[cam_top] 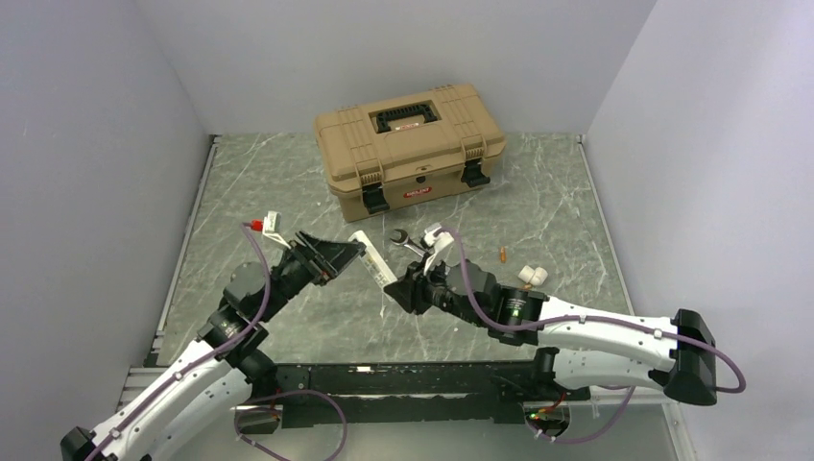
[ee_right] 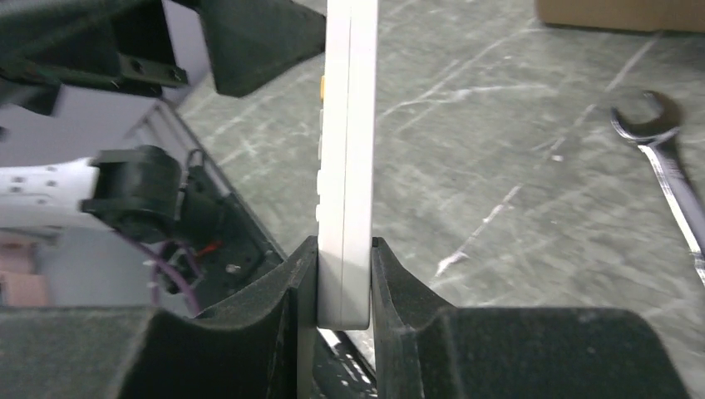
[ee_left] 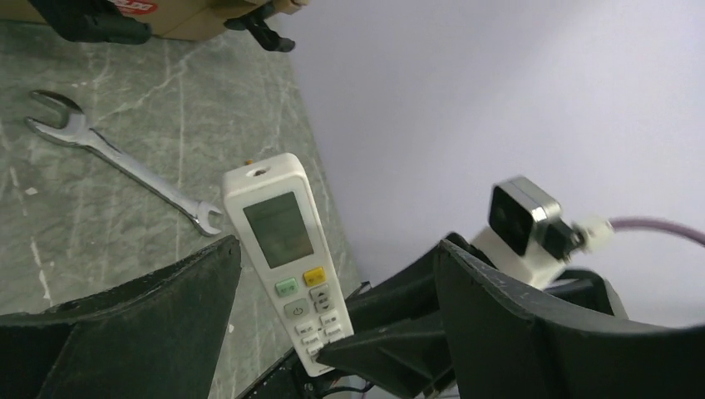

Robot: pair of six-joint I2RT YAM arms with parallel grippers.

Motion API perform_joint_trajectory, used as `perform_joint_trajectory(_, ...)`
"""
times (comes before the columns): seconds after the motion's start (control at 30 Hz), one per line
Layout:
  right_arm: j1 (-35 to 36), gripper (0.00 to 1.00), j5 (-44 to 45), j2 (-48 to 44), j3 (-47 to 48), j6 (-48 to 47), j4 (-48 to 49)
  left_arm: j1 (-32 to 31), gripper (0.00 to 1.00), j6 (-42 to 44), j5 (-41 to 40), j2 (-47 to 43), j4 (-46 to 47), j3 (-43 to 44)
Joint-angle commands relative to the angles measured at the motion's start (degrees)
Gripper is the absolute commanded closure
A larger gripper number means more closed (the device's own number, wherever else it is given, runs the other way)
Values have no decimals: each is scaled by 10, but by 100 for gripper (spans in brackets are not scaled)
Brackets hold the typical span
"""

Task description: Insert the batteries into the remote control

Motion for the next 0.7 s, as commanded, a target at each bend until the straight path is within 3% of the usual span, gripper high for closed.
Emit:
perform_joint_trajectory(0.0,48,100,191,10,63,-74,-102,3,11,2,-39,23,-136,76)
perform_joint_trajectory(0.27,142,100,399,73,143,-158,-184,4,13,5,-14,117,-252,173)
perform_joint_trajectory(0.67,212,100,547,191,219,-261,-197,3,12,-5,-2,141,-249,190)
